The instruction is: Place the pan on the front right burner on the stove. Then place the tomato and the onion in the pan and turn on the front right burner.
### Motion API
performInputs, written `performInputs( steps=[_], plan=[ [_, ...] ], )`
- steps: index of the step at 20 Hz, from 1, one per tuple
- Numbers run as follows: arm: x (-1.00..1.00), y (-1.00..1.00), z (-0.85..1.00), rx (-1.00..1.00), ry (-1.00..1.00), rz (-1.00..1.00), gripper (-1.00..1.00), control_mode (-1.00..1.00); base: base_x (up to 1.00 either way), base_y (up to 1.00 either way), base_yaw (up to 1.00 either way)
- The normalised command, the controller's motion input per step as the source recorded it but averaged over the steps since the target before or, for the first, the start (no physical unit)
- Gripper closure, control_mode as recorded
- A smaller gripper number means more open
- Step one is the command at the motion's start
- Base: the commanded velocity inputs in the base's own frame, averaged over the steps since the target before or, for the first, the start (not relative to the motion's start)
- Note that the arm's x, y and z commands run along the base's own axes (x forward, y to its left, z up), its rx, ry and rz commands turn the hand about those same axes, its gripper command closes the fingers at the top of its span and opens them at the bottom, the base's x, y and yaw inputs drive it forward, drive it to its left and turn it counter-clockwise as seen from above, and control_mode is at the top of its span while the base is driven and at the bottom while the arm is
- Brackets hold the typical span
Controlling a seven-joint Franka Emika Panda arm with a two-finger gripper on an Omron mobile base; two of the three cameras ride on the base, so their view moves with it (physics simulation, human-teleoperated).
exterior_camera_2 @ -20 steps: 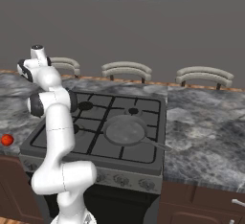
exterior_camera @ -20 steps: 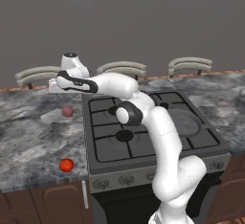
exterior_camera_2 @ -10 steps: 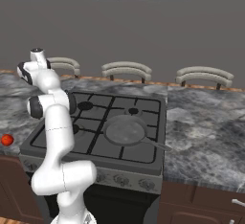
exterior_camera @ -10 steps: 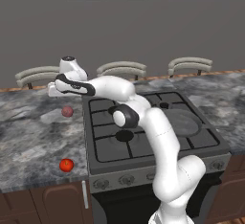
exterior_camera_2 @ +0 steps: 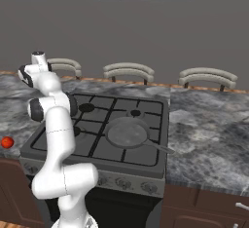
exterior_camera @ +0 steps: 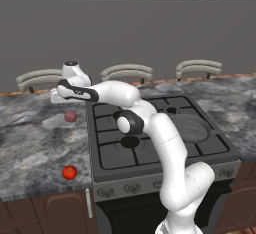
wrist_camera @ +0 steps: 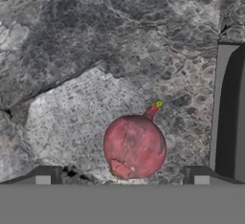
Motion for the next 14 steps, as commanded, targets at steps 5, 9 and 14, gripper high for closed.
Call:
performInputs(
  steps=[5, 9, 14],
  plan=[
    [-0.08, -0.12, -0.11, 0.0, 0.02, 0.0, -1.0, -1.0, 0.0, 0.0, 0.0],
    [-0.05, -0.07, -0.08, 0.0, 0.02, 0.0, -1.0, -1.0, 0.0, 0.0, 0.0],
    [0.0, 0.0, -0.26, 0.0, 0.0, 0.0, -1.0, -1.0, 0.0, 0.0, 0.0]
  ],
)
